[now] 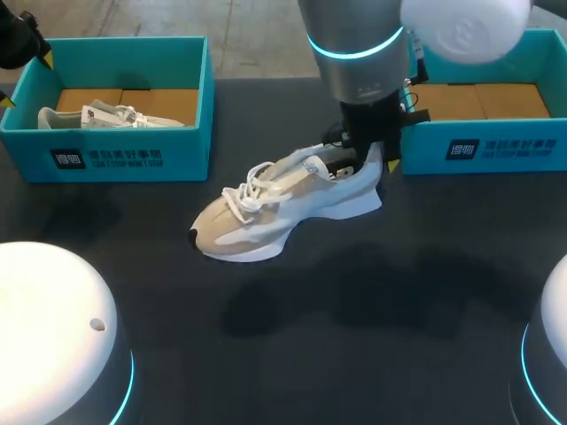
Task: Take the shoe out of the shoebox, open the shoe tongue, remove and reinsert the insole, then place the shoe into the shoebox
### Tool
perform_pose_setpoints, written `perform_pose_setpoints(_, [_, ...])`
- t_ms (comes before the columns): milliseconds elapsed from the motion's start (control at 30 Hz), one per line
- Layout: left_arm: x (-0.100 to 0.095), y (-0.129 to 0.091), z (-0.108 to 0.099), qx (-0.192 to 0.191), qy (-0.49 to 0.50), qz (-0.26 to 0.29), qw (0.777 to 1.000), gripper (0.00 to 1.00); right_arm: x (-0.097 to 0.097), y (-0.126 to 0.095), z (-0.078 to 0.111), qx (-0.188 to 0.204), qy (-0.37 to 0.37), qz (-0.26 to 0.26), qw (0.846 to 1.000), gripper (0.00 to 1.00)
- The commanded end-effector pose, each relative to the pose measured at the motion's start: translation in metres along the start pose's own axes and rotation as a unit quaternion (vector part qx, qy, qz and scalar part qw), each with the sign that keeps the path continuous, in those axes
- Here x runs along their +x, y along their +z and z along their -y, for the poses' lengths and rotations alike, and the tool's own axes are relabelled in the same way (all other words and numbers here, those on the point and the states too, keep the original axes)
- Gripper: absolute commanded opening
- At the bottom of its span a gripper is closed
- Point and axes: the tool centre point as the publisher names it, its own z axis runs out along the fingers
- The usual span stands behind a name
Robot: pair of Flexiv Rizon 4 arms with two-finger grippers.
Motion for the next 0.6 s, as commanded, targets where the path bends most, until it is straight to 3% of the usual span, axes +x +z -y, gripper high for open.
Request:
perform_pose_setpoints(33, [0.001,0.000,0.001,-0.002,0.000,0.000,1.000,1.00,0.017,0.004,-0.006,-0.010,0.000,0.013,1.000,0.00])
perform_pose_setpoints(233, [0.001,0.000,0.001,-0.002,0.000,0.000,1.000,1.00,0.036,0.010,-0.013,-0.023,-0.008,0.028,0.999,0.00])
perform_pose_setpoints(600, [0.001,0.000,0.001,-0.002,0.000,0.000,1.000,1.00,0.059,0.061,-0.017,-0.019,-0.001,0.025,1.000,0.00])
